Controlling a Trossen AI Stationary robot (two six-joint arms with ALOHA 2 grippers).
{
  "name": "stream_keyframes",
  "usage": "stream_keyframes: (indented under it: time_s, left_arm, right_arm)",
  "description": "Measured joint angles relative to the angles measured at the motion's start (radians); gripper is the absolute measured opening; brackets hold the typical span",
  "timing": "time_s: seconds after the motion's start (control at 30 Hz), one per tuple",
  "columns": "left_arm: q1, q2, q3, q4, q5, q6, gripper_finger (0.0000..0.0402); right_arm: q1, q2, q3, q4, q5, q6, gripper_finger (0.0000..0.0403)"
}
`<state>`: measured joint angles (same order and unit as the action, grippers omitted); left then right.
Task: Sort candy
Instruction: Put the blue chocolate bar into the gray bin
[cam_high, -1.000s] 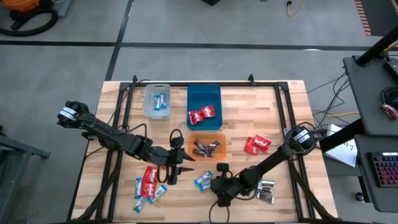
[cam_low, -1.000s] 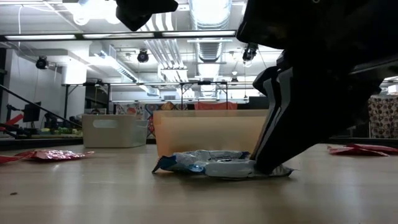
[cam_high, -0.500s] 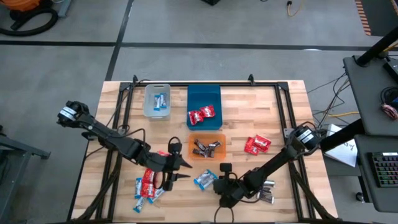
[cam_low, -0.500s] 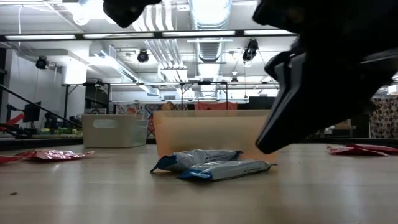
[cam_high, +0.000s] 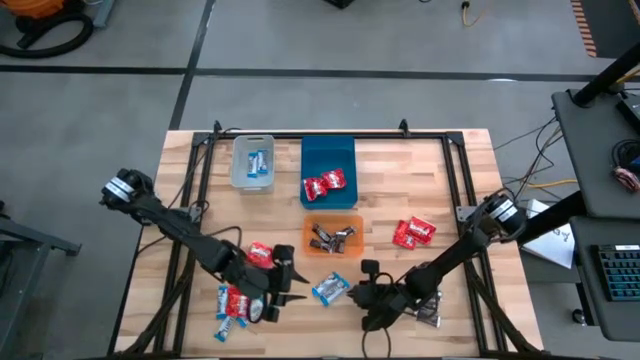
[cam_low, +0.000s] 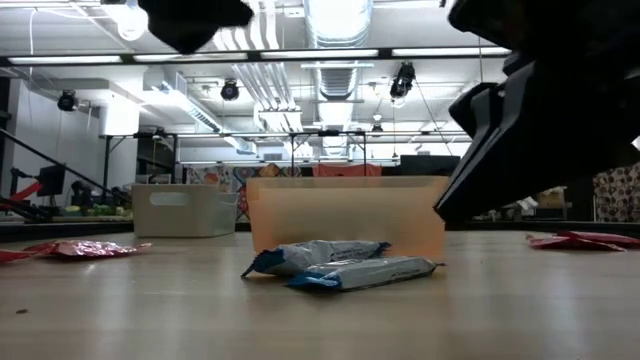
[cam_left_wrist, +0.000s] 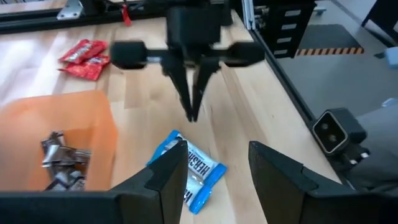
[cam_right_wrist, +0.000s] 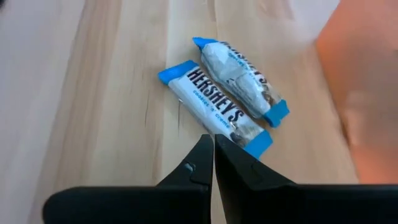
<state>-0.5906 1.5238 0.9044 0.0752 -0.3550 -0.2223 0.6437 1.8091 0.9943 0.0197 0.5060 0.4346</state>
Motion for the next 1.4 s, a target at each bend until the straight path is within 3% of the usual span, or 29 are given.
stream_keyframes:
  time_s: [0.27,0.5,0.6,0.73,1.1,1.4]
  left_arm:
    - [-0.007,0.221,0.000,0.191,-0.007,-0.006,0.0139]
    - [-0.011,0.369,0.011,0.292,-0.029,-0.021,0.0027]
    - [-0.011,0.421,0.035,0.301,-0.034,-0.034,0.0009]
    - [-0.010,0.480,0.077,0.302,-0.064,-0.032,0.0007]
    - [-0.003,0.558,0.101,0.315,-0.085,-0.071,0.0000]
    - [-0.002,0.563,0.091,0.315,-0.078,-0.083,0.0000]
  right_arm:
    - [0.006,-0.059,-0.098,0.076,0.071,0.070,0.0009]
    - [0.012,-0.048,-0.093,0.078,0.052,0.088,0.0012]
    - [0.012,-0.029,-0.093,0.115,0.044,0.090,0.0025]
    - [0.010,-0.001,-0.094,0.196,0.045,0.124,0.0059]
    - [0.008,0.060,-0.099,0.212,0.100,0.265,0.0188]
    - [-0.013,0.177,-0.098,0.433,0.126,0.264,0.0252]
